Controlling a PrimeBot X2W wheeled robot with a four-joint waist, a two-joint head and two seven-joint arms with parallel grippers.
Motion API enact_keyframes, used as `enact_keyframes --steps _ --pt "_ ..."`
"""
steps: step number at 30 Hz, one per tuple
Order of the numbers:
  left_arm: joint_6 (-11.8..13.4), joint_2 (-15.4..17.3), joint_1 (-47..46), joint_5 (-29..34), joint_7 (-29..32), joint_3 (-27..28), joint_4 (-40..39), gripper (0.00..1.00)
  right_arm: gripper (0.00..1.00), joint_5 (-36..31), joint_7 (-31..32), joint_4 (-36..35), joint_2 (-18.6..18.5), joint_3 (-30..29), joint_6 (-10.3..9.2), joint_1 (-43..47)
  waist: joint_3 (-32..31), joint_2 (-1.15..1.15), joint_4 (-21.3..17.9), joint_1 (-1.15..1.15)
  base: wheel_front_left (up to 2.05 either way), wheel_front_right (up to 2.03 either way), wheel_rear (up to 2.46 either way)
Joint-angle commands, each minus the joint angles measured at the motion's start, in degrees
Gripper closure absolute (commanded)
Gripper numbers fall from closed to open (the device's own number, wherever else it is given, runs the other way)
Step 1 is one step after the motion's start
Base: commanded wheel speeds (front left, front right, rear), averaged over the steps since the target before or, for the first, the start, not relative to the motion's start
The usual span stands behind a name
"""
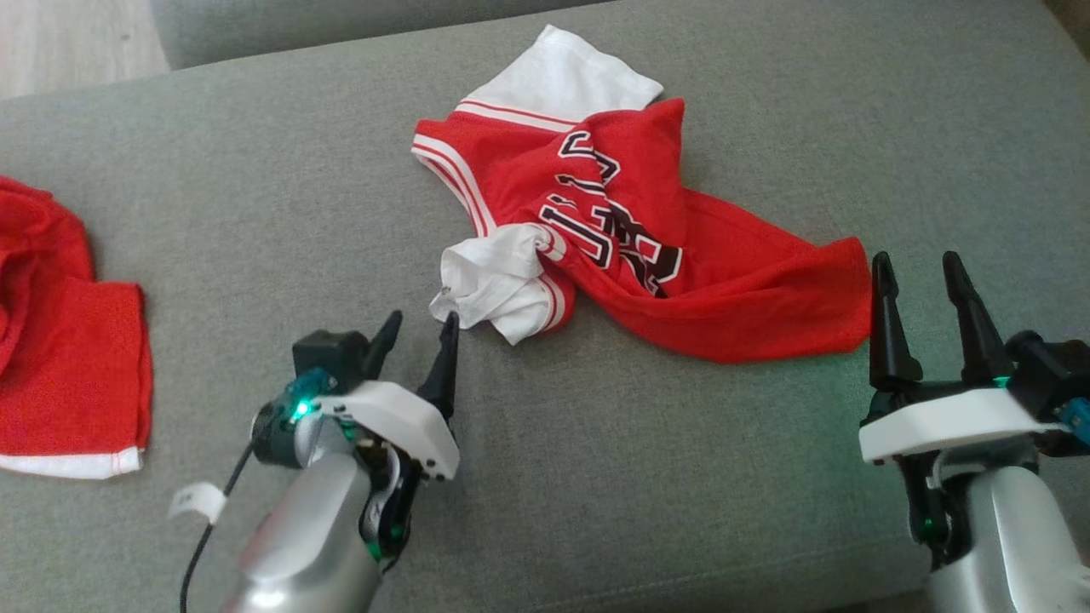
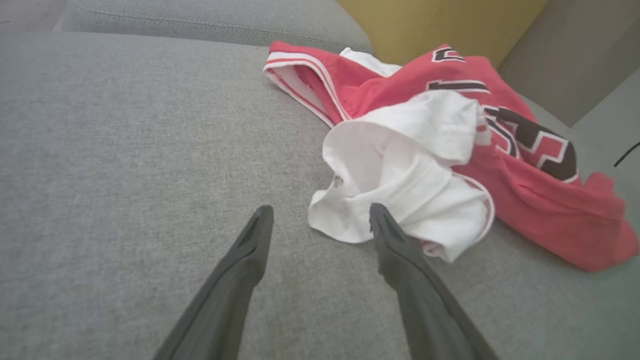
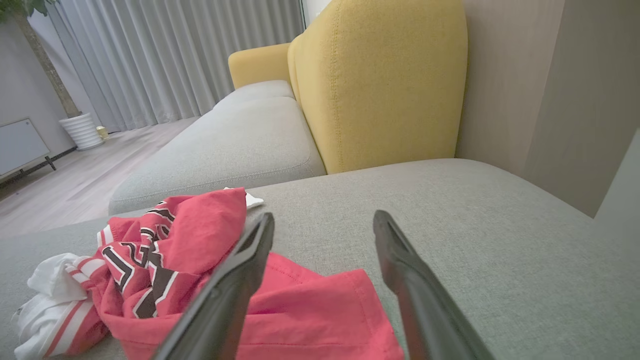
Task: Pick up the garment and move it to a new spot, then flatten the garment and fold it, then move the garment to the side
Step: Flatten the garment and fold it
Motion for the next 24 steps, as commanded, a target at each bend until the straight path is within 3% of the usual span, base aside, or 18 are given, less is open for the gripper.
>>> enact_keyframes --steps 1,15,16,17,20,24 --pt "0.1 0.5 -3.1 0.0 -0.3 1.7 -0.4 0.0 0.0 0.6 -0.4 -2.1 -0.1 1.4 -0.05 -1.5 0.3 0.0 -0.5 0.0 0.0 0.0 0.0" --pt "-1.3 0.5 -9.7 -1.4 -0.7 -0.4 10.1 0.0 0.0 0.3 -1.0 -2.0 -0.1 1.0 -0.05 -2.6 2.4 0.0 -2.4 0.0 0.0 0.0 0.0" --pt "-1.5 0.5 -10.0 -1.5 -0.8 -0.7 10.6 0.36 0.0 0.3 -1.0 -2.0 -0.1 0.9 -0.05 -2.6 2.4 0.0 -2.5 0.0 0.0 0.0 0.0" --pt "-1.7 0.5 -10.2 -1.6 -0.8 -1.0 10.9 1.0 0.0 0.3 -1.0 -1.9 -0.1 0.7 -0.05 -2.6 2.5 0.0 -2.5 0.0 0.0 0.0 0.0" --pt "-1.8 0.5 -10.6 -2.0 -0.9 -1.6 11.4 1.0 0.0 0.1 -0.6 -0.9 -0.1 -0.6 -0.05 -2.4 2.3 0.0 -2.5 0.0 0.0 0.0 0.0" --pt "0.0 0.6 -10.8 -1.9 -1.1 0.4 9.0 1.0 0.0 0.3 1.3 1.9 -0.1 -2.7 -0.05 -2.1 1.8 0.0 -2.0 0.0 0.0 0.0 0.0"
